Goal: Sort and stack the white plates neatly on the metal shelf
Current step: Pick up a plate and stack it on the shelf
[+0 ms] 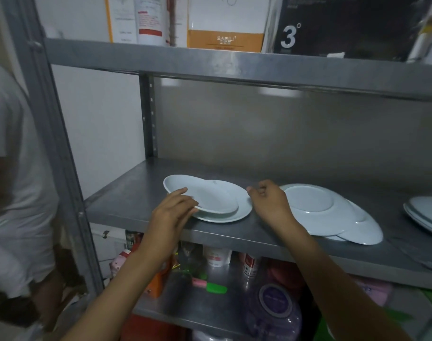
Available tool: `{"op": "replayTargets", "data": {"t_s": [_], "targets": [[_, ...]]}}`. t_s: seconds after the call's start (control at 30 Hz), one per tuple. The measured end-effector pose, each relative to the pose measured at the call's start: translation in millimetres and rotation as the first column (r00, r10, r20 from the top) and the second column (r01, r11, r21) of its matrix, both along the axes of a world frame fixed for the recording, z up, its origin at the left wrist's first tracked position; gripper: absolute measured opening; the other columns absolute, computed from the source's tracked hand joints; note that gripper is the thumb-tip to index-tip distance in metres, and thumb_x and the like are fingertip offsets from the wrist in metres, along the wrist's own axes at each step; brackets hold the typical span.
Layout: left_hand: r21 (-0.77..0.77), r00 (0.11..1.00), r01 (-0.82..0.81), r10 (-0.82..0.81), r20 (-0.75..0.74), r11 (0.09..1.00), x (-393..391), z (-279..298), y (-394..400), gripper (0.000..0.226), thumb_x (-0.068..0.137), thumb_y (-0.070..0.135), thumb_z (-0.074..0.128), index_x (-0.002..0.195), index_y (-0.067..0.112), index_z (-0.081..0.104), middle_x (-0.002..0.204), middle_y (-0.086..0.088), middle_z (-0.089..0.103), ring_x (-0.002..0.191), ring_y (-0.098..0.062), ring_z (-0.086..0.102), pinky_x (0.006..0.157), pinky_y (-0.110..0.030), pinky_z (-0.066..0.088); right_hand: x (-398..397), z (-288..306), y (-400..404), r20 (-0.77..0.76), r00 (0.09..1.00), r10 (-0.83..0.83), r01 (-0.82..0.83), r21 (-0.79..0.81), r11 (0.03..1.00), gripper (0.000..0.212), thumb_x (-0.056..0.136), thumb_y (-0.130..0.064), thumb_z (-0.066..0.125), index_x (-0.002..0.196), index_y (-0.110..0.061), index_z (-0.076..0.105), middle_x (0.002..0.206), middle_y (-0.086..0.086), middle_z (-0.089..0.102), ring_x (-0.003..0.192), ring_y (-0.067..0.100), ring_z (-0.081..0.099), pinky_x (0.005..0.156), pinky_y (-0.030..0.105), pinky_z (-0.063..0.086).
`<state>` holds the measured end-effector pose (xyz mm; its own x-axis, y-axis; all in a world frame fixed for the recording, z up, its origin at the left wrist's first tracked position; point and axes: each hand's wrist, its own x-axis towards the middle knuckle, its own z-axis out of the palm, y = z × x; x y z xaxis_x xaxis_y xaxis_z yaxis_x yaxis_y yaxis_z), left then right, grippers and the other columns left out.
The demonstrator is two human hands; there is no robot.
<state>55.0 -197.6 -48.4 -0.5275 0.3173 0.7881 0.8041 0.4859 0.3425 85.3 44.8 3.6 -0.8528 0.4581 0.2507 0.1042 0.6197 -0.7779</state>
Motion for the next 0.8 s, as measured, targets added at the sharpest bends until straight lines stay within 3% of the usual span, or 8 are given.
{"op": "replayTargets", "data": {"t_s": [0.07,0.2,0.3,0.43,0.53,0.63,0.7,0.8], "targets": [[0.0,0.999,0.003,-0.003,0.044,1.0,-0.7,-5.2,-4.0,0.02,0.09,0.021,0.058,0.101,0.012,0.072,0.11,0.0,0.067,0.128,-0.012,0.047,0.109,-0.022,0.035,0.9,-1.9,-1.2,0.0,1.0,0.001,-0.001,0.011,1.0,0.047,0.09,-0.044,0.055,0.124,-0.011,0.053,0.123,0.008,0.06,0.112,0.024,0.056,0.096,0.036,0.045],[-0.056,0.997,-0.01,0.014,0.075,0.998,-0.9,-10.7,-5.9,0.022,0.093,0.022,0.057,0.107,0.014,0.07,0.116,0.002,0.065,0.132,-0.012,0.041,0.111,-0.017,0.027,2.0,-2.9,-0.3,-0.003,1.0,-0.012,0.012,0.03,0.999,0.044,0.09,-0.041,0.055,0.123,-0.012,0.053,0.125,0.008,0.06,0.113,0.025,0.056,0.096,0.036,0.045],[-0.075,0.994,-0.013,0.022,0.109,0.997,1.6,-13.1,-2.3,0.022,0.095,0.022,0.057,0.112,0.016,0.069,0.121,0.004,0.063,0.134,-0.013,0.038,0.111,-0.029,0.031,3.2,-2.4,0.2,-0.026,0.999,-0.027,0.028,0.036,0.999,0.042,0.09,-0.039,0.055,0.123,-0.012,0.054,0.124,0.007,0.06,0.112,0.025,0.056,0.097,0.038,0.045],[-0.062,0.99,-0.034,0.043,0.136,0.997,6.1,-16.6,2.9,0.021,0.093,0.02,0.061,0.113,0.016,0.068,0.122,0.005,0.062,0.133,-0.01,0.036,0.11,-0.034,0.034,5.0,-2.3,-0.8,-0.051,0.998,-0.021,0.022,0.031,0.999,0.038,0.09,-0.037,0.055,0.121,-0.014,0.054,0.121,0.006,0.061,0.109,0.023,0.057,0.096,0.039,0.046],[-0.07,0.985,-0.059,0.07,0.16,0.996,8.8,-16.2,4.8,0.032,0.092,0.031,0.05,0.114,0.017,0.069,0.122,0.004,0.063,0.131,-0.012,0.039,0.11,-0.044,0.036,6.9,-1.0,-2.3,-0.068,0.998,-0.016,0.018,0.038,0.999,0.038,0.091,-0.035,0.055,0.122,-0.014,0.054,0.121,0.006,0.061,0.11,0.023,0.057,0.096,0.038,0.045],[-0.121,0.982,-0.141,0.154,0.108,0.983,13.4,-9.2,9.4,0.043,0.087,0.036,0.038,0.108,0.022,0.073,0.121,0.006,0.065,0.13,-0.017,0.043,0.114,-0.061,0.02,8.2,0.7,-1.8,-0.078,0.997,-0.019,0.024,0.056,0.998,0.036,0.091,-0.033,0.055,0.12,-0.013,0.053,0.12,0.006,0.061,0.108,0.023,0.056,0.095,0.037,0.045],[-0.133,0.982,-0.17,0.179,0.058,0.976,17.3,-2.3,15.1,0.044,0.087,0.034,0.036,0.107,0.023,0.073,0.12,0.007,0.065,0.129,-0.018,0.045,0.116,-0.059,0.009,9.7,1.8,-0.9,-0.079,0.997,-0.018,0.023,0.067,0.997,0.036,0.091,-0.032,0.055,0.122,-0.013,0.053,0.121,0.006,0.06,0.109,0.023,0.056,0.095,0.036,0.045],[-0.119,0.991,-0.13,0.134,0.023,0.984,19.7,8.1,28.6,0.045,0.087,0.03,0.035,0.108,0.019,0.073,0.12,0.004,0.066,0.128,-0.021,0.046,0.118,-0.054,0.011,13.9,2.7,1.9,-0.098,0.995,-0.024,0.033,0.087,0.996,0.037,0.091,-0.03,0.056,0.123,-0.011,0.053,0.122,0.007,0.06,0.112,0.024,0.056,0.096,0.037,0.044]]}}
